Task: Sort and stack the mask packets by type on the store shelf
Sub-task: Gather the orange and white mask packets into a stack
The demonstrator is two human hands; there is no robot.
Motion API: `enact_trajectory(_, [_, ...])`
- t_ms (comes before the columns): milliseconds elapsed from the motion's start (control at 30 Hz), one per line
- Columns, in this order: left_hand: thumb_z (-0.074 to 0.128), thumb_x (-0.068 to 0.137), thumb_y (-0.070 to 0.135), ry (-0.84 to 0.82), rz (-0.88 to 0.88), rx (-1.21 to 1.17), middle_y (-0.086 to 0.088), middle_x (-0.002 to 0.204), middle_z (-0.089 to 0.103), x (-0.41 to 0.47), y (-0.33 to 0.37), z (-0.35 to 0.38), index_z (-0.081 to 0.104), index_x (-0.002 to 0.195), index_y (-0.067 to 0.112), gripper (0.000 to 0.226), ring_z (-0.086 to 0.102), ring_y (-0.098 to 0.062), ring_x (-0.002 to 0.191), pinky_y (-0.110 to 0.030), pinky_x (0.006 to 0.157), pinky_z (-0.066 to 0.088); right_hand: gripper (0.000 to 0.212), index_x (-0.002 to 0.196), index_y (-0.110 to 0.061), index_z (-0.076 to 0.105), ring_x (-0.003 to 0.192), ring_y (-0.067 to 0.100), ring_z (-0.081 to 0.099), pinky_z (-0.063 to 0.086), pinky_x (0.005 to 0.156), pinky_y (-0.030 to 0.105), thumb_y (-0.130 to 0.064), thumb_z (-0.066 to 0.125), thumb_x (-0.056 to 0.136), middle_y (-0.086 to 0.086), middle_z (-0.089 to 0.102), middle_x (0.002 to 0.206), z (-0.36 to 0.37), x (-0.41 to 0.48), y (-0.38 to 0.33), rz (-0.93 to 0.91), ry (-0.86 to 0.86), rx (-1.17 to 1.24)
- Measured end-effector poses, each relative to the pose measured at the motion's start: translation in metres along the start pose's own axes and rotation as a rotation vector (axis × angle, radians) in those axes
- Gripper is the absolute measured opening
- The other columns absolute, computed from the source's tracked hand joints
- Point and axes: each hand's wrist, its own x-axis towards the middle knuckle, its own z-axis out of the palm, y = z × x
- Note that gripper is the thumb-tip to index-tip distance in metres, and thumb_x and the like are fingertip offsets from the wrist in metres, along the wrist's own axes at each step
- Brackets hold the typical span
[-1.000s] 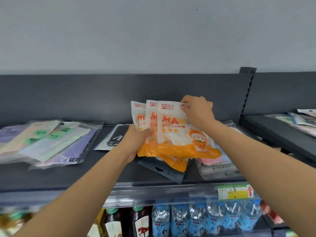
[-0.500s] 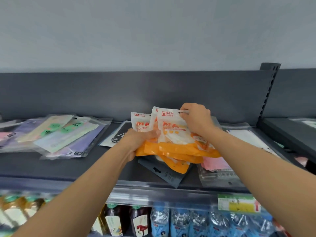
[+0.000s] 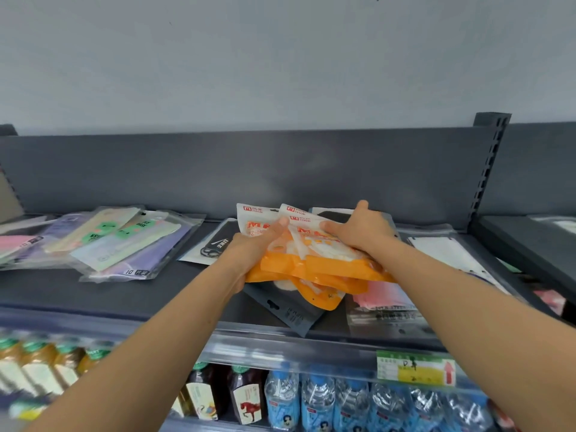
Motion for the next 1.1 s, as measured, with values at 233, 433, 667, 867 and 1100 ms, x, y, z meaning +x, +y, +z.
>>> enact_trajectory(233, [0.085,0.060,0.044,0.004,-0.052,0.086,-0.006,0.096,0.076,-0.021,0.008,0.007,0.067,0.105,0.014,0.057,0.072,-0.024,0.088,-0.040,0.082,0.058,0.088,0.141,-0.013,0.028,0.116,0.037,0.052,0.050,0.088,0.042,-0.064,0.060,0.077,0.017,0.037,0.138,0.013,-0.003,-0.016,-0.049,-0.008,0.028])
enact_trajectory(433, [0.095,0.042,0.020,0.066,-0.003,-0.003,-0.010,0.110,0.070,-0.023,0.004,0.008,0.048,0.127,0.010,0.098,0.072,-0.030,0.086,-0.039,0.059,0.060,0.089,0.143,-0.004,0.028,0.122,0.030,0.050,0.044,0.083,0.033,-0.055,0.066,0.079,0.014,0.045,0.139,-0.002,0.000,-0.012,-0.071,-0.106,0.174])
enact_trajectory(667, [0.092,0.048,0.006,0.077,0.055,-0.041,-0.009,0.105,0.072,-0.030,-0.002,0.013,0.054,0.122,0.009,0.082,0.073,-0.030,0.086,-0.048,0.065,0.059,0.028,0.096,-0.010,0.065,0.081,0.023,0.070,0.058,0.074,0.040,-0.028,0.077,0.078,0.008,0.072,0.092,-0.025,-0.002,0.018,0.051,-0.541,0.604])
enact_trajectory(867, [0.081,0.066,-0.003,0.065,0.143,-0.083,-0.010,0.105,0.073,-0.040,-0.004,0.018,0.058,0.119,0.006,0.058,0.072,-0.027,0.088,-0.042,0.066,0.060,0.033,0.108,-0.008,0.066,0.075,0.026,0.074,0.060,0.058,0.035,-0.018,0.077,0.078,0.011,0.075,0.093,-0.025,-0.007,0.016,-0.011,-0.497,0.784])
enact_trajectory(1100, [0.073,0.074,-0.009,0.125,0.398,-0.098,0.006,0.080,0.075,-0.049,0.013,-0.022,0.058,0.091,0.021,0.037,0.073,-0.011,0.072,-0.034,0.066,0.061,0.036,0.113,-0.019,0.063,0.086,0.024,0.073,0.059,0.079,0.044,-0.020,0.076,0.079,0.006,0.073,0.101,-0.025,-0.011,-0.031,-0.236,-0.405,0.841])
